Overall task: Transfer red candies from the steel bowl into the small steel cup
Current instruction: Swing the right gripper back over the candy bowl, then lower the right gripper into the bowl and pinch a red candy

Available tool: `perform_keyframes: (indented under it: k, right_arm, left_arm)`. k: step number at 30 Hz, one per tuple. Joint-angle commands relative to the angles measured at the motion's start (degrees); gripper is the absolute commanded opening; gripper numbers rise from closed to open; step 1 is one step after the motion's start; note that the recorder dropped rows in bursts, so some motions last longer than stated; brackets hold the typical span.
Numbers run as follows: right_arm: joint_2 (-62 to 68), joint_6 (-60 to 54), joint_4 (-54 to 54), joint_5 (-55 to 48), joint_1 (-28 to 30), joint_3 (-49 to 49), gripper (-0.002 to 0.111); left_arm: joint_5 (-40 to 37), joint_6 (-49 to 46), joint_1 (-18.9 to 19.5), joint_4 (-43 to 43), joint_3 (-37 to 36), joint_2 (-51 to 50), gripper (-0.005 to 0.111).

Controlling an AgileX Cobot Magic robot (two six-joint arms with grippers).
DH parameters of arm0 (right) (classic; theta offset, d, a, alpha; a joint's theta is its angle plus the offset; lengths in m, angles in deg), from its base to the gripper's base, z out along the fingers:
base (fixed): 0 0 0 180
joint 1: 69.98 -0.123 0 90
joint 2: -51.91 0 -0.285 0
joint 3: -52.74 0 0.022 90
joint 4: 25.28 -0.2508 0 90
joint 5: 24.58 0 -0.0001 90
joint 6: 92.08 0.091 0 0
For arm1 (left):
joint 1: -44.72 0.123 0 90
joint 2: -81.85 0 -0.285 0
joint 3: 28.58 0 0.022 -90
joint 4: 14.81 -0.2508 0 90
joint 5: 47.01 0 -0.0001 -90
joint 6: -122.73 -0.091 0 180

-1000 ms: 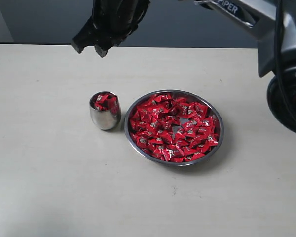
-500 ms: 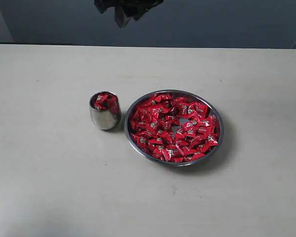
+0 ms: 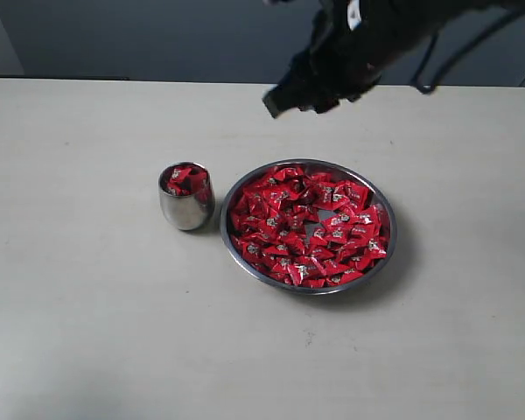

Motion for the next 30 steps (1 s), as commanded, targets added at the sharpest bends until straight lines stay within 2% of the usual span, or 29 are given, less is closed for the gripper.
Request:
perform_keyframes:
  k: [1, 2, 4, 10, 24, 30]
  right_arm:
    - [-5.45, 11.13, 8.60, 12.09, 2.77, 16.80, 0.038]
    - [-6.41, 13.26, 8.60, 17.54, 3.30, 22.40, 0.038]
    - [-6.33, 15.91, 8.75, 22.23, 3.30, 26.06, 0.038]
    - [-2.52, 16.25, 7.70, 22.06, 3.30, 26.38, 0.038]
    - [7.14, 15.97, 5.61, 12.02, 3.17, 14.21, 0.038]
    - [11.03, 8.02, -3.69, 10.65, 3.17, 11.73, 0.038]
  left_arm:
    - [0.58, 0.08, -0.27, 0.35, -0.26, 0.27, 0.000]
    - [0.58, 0.08, -0.27, 0.35, -0.26, 0.27, 0.000]
    - [0.58, 0.08, -0.27, 0.35, -0.26, 0.27, 0.000]
    - [0.58, 0.08, -0.27, -0.30, -0.26, 0.27, 0.000]
    - [0.58, 0.08, -0.27, -0.30, -0.26, 0.27, 0.000]
    - [0.58, 0.08, -0.27, -0.30, -0.26, 0.27, 0.000]
